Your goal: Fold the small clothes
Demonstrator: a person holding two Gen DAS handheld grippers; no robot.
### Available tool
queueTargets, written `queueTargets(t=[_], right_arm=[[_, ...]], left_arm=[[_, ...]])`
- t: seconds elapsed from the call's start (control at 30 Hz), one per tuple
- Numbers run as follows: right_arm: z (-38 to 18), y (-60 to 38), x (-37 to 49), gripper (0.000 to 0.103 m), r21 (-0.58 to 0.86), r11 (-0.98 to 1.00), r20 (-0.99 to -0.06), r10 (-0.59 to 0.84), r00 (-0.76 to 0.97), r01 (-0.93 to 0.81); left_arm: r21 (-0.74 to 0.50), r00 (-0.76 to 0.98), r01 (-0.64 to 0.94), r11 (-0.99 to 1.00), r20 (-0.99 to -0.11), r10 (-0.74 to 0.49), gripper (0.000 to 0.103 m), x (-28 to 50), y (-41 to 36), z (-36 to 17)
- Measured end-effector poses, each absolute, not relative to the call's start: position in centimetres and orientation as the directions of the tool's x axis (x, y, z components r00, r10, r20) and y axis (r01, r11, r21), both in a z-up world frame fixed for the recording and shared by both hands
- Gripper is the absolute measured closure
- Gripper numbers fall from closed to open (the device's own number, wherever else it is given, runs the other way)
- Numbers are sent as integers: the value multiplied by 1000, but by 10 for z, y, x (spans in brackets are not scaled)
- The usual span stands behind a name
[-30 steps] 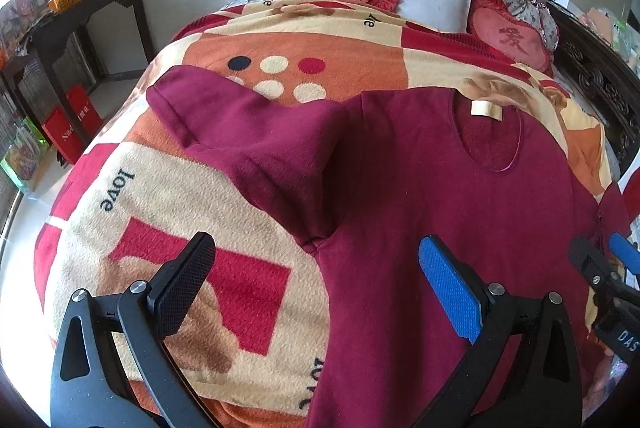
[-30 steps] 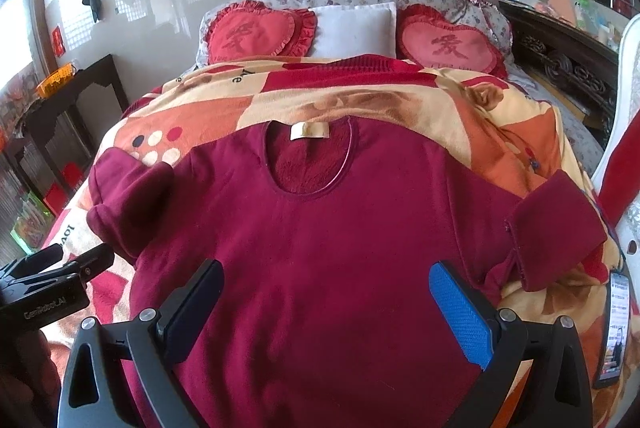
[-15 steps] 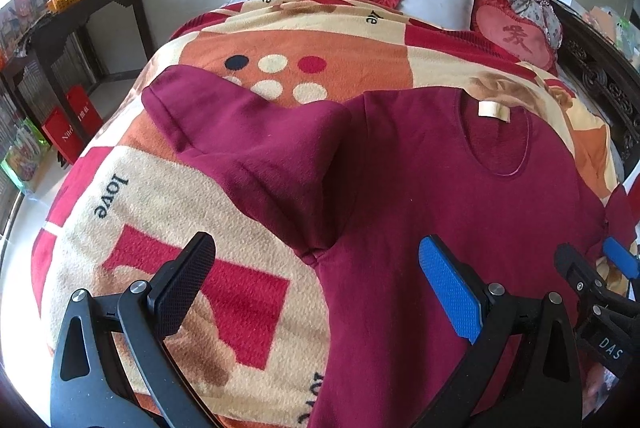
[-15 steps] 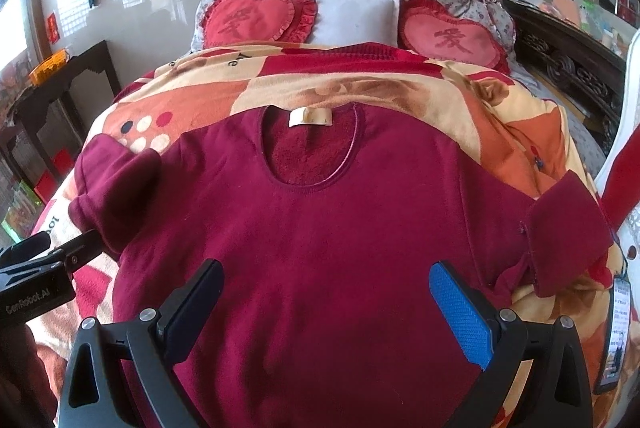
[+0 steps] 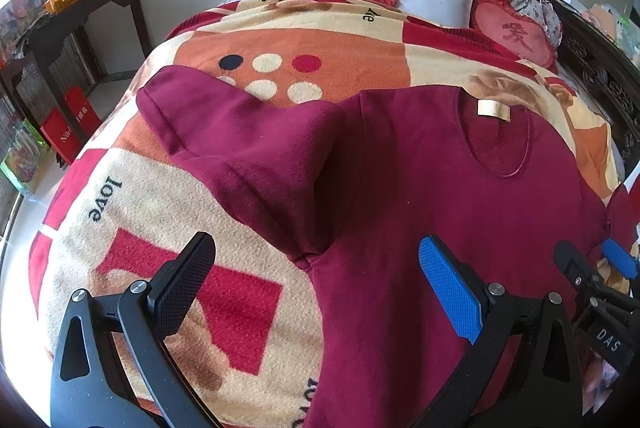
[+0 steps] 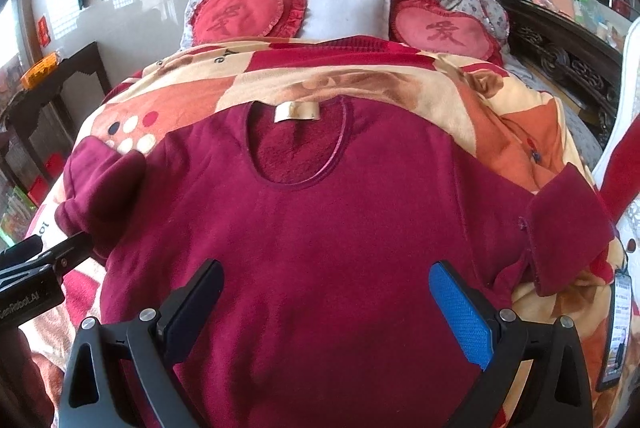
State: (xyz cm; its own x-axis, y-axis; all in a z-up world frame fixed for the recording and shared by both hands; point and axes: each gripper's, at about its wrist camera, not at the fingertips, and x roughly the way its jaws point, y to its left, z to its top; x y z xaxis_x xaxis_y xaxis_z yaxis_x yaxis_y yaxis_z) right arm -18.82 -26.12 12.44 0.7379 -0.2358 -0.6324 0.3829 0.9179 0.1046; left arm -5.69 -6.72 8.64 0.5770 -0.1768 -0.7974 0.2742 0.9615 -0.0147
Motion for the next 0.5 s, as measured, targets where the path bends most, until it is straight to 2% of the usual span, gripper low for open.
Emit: queueTargets(t=[0.5], right_arm=[[122, -271, -184, 1, 104, 914, -645, -239, 726, 393]], left_arm=[[-16, 583, 285, 958, -790, -187, 1, -56, -73, 91]])
